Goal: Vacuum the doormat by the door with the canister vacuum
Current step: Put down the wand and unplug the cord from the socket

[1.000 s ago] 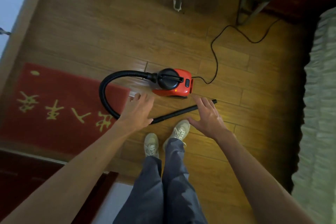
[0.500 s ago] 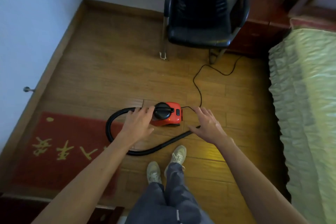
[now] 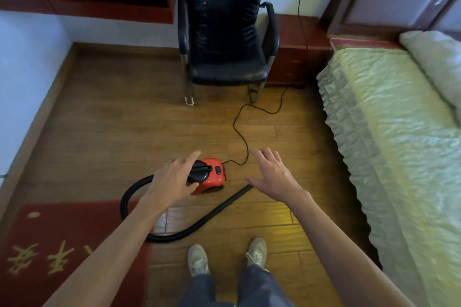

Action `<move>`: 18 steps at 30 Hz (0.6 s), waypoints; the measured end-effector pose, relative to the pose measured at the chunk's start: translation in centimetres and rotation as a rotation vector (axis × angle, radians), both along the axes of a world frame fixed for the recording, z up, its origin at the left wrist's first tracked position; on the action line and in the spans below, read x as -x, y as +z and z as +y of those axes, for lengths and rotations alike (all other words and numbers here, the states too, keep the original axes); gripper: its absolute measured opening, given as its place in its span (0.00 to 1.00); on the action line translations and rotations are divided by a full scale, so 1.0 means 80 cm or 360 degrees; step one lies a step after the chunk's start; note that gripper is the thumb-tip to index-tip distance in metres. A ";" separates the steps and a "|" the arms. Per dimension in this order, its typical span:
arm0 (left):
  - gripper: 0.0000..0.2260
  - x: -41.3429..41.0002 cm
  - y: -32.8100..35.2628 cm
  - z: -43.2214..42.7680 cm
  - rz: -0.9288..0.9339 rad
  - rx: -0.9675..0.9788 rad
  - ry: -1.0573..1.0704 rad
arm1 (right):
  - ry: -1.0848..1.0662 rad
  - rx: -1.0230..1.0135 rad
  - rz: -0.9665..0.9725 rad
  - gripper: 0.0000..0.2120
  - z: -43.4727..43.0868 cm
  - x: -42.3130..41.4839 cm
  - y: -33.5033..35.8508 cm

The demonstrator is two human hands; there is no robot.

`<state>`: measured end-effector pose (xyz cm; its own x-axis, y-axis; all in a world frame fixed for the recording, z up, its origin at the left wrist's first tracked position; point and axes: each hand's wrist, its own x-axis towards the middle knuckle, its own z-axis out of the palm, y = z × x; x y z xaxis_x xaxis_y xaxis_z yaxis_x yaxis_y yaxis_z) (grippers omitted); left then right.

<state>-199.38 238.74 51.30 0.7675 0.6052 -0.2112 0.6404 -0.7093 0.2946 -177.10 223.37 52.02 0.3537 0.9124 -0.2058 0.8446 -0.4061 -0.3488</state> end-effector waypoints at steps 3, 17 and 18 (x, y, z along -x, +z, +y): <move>0.36 -0.032 0.008 -0.013 0.0003 0.0003 -0.0038 | -0.0033 -0.0017 -0.0001 0.36 -0.017 -0.020 0.008; 0.34 -0.266 0.053 -0.119 -0.0092 -0.0142 -0.0283 | -0.0188 -0.0164 -0.0039 0.39 -0.153 -0.214 0.058; 0.34 -0.282 0.058 -0.127 -0.0098 -0.0157 -0.0298 | -0.0202 -0.0167 -0.0047 0.39 -0.165 -0.228 0.060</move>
<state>-176.80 228.55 55.95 0.8782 0.4662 -0.1071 0.4776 -0.8415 0.2524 -158.84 210.21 56.83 0.4721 0.8759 -0.0993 0.7993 -0.4729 -0.3708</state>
